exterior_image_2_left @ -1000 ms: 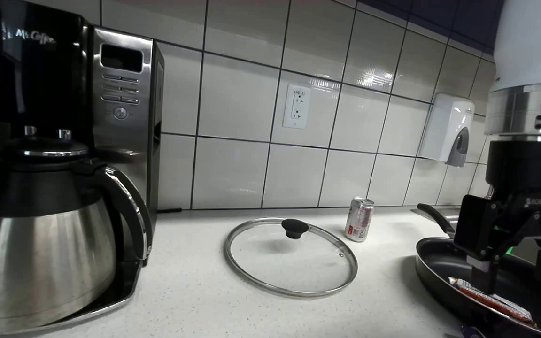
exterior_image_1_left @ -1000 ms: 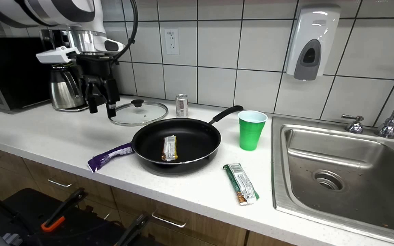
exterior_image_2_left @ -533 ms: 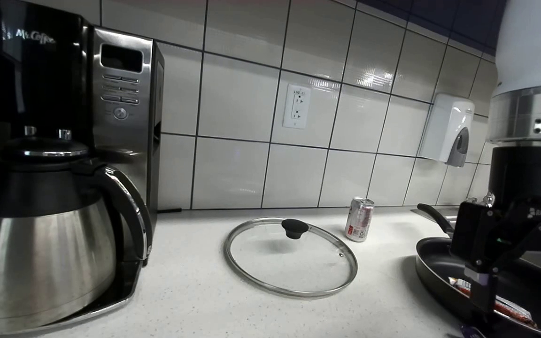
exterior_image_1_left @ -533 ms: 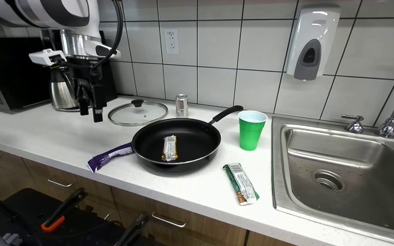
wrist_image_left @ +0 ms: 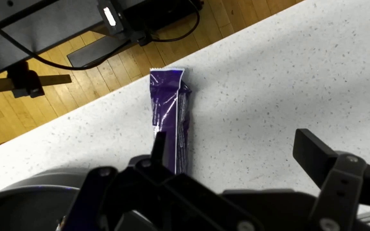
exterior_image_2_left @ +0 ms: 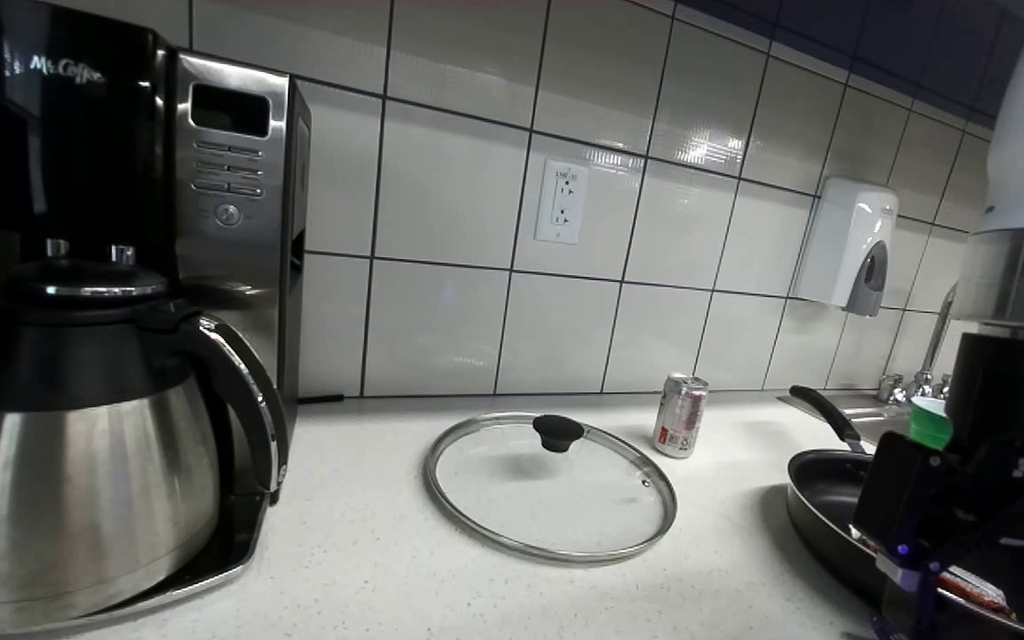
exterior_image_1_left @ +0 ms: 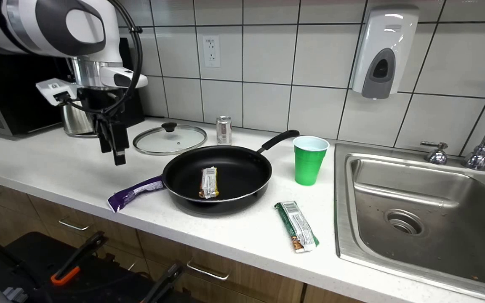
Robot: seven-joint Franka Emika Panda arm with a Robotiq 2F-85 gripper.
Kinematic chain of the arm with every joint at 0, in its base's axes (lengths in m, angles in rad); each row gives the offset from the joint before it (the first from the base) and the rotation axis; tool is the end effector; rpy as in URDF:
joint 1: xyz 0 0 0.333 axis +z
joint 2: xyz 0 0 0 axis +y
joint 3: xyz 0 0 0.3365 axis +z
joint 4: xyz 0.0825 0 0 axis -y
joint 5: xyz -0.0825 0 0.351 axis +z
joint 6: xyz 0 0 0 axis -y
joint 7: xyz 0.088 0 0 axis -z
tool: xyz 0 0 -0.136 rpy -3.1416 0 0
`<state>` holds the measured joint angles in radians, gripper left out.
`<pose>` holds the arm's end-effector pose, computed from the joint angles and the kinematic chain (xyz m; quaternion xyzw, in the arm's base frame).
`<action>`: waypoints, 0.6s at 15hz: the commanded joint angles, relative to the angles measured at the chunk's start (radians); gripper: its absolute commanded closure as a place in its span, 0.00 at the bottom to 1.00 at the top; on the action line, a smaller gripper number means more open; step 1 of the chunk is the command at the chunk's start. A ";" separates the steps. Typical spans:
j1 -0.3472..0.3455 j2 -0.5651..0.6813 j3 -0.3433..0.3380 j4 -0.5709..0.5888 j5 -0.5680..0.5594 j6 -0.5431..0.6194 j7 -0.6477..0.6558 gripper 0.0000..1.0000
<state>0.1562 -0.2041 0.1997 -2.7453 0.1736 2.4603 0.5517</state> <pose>0.3335 0.1239 0.2922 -0.9842 0.1694 0.0506 0.0107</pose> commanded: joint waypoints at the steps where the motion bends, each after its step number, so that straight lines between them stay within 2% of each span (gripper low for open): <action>1: -0.006 -0.014 0.016 -0.037 0.008 0.010 0.059 0.00; 6: -0.019 0.031 0.001 -0.027 -0.006 0.029 0.077 0.00; 9: -0.027 0.061 -0.015 -0.027 -0.023 0.075 0.022 0.00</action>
<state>0.1496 -0.1713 0.1914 -2.7731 0.1719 2.4877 0.6023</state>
